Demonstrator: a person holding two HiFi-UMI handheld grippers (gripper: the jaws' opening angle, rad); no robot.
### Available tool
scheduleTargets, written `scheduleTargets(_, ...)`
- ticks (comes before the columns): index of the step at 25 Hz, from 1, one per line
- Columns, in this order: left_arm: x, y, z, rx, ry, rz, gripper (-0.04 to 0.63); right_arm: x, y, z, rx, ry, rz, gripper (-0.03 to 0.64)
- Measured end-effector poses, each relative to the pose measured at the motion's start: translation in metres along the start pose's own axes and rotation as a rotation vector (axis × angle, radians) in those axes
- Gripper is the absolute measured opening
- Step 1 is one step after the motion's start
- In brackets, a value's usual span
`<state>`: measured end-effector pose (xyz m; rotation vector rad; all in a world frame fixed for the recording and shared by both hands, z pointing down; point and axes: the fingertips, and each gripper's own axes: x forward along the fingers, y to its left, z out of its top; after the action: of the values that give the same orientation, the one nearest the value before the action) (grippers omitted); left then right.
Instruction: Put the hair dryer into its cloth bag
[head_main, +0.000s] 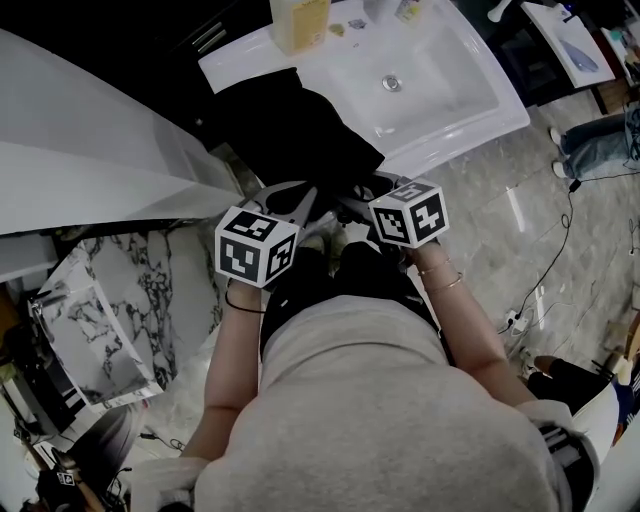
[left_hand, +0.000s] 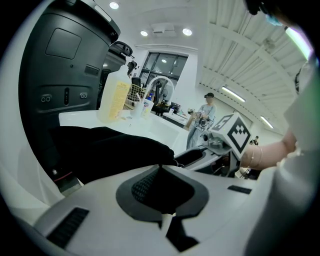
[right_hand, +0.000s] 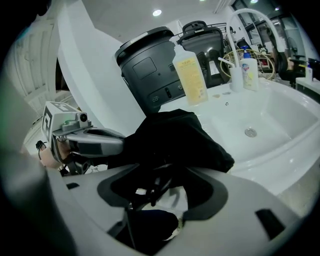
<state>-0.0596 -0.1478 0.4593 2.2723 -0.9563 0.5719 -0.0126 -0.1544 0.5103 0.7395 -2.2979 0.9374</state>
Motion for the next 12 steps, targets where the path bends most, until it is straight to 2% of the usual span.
scheduleTargets(4, 0.001, 0.0, -0.002, 0.007, 0.012, -0.007, 0.015, -0.009, -0.002, -0.009, 0.003, -0.005, -0.012, 0.248)
scheduleTargets(12, 0.004, -0.002, -0.003, 0.007, 0.017, -0.008, 0.015, -0.021, 0.002, -0.02, 0.038, -0.036, 0.034, 0.164)
